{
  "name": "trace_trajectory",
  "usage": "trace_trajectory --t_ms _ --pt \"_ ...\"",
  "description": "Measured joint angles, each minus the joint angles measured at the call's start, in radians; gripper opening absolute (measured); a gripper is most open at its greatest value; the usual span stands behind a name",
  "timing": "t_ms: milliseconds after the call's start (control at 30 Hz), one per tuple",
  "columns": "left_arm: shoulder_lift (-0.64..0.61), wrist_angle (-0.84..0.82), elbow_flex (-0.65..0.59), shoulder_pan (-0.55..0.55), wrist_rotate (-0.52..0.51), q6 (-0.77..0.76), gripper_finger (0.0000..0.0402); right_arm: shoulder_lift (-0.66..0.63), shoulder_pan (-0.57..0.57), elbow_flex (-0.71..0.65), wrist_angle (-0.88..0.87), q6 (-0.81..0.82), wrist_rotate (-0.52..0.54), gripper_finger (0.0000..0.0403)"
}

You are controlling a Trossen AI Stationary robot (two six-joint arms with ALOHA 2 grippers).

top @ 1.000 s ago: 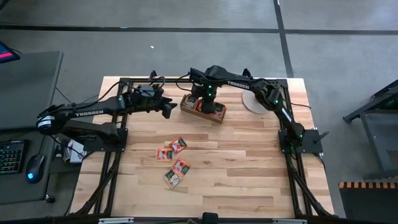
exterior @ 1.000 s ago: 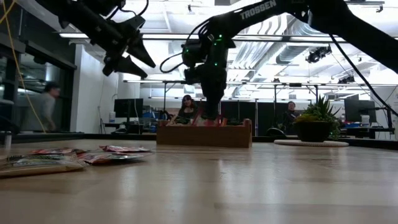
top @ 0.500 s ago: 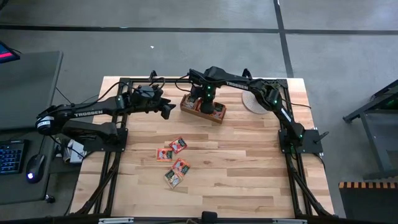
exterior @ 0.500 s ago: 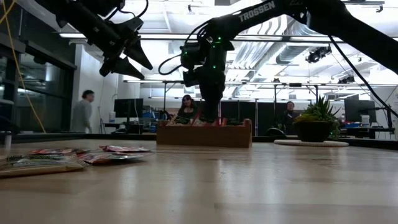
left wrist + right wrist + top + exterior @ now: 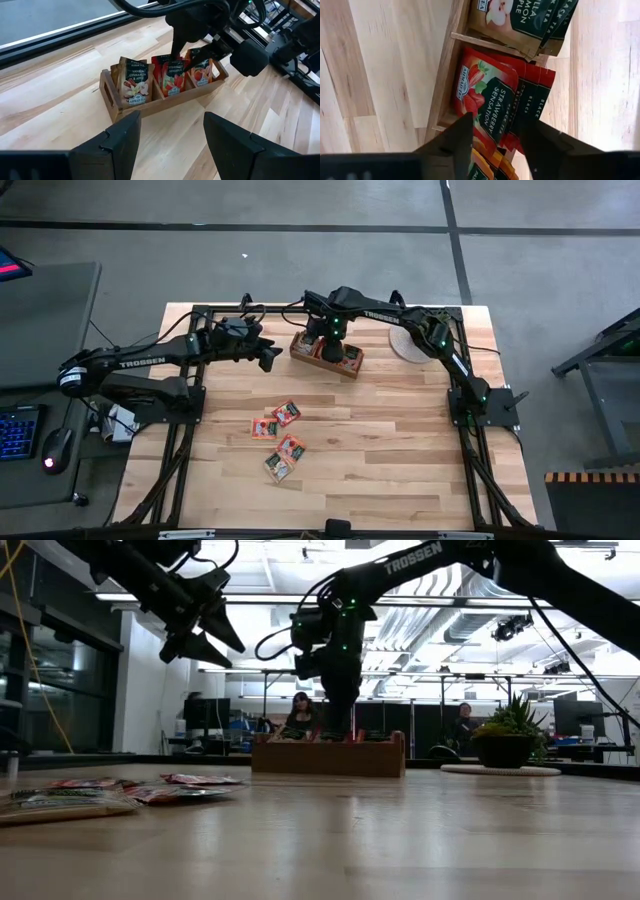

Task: Pick & Place Tea
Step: Put the red tea bag into the middle section of the wooden organizer

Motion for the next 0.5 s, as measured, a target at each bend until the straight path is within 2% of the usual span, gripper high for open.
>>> trace_trajectory --t_ms 233,500 --pt "0.0 -0.036 0.001 0.0 0.005 0.009 0.0216 -0.047 0.0 0.0 0.0 0.0 0.014 0.0194" --pt "0.0 -0.112 0.001 0.0 0.082 0.011 0.0216 -0.139 0.001 0.0 0.005 0.024 0.026 0.0195"
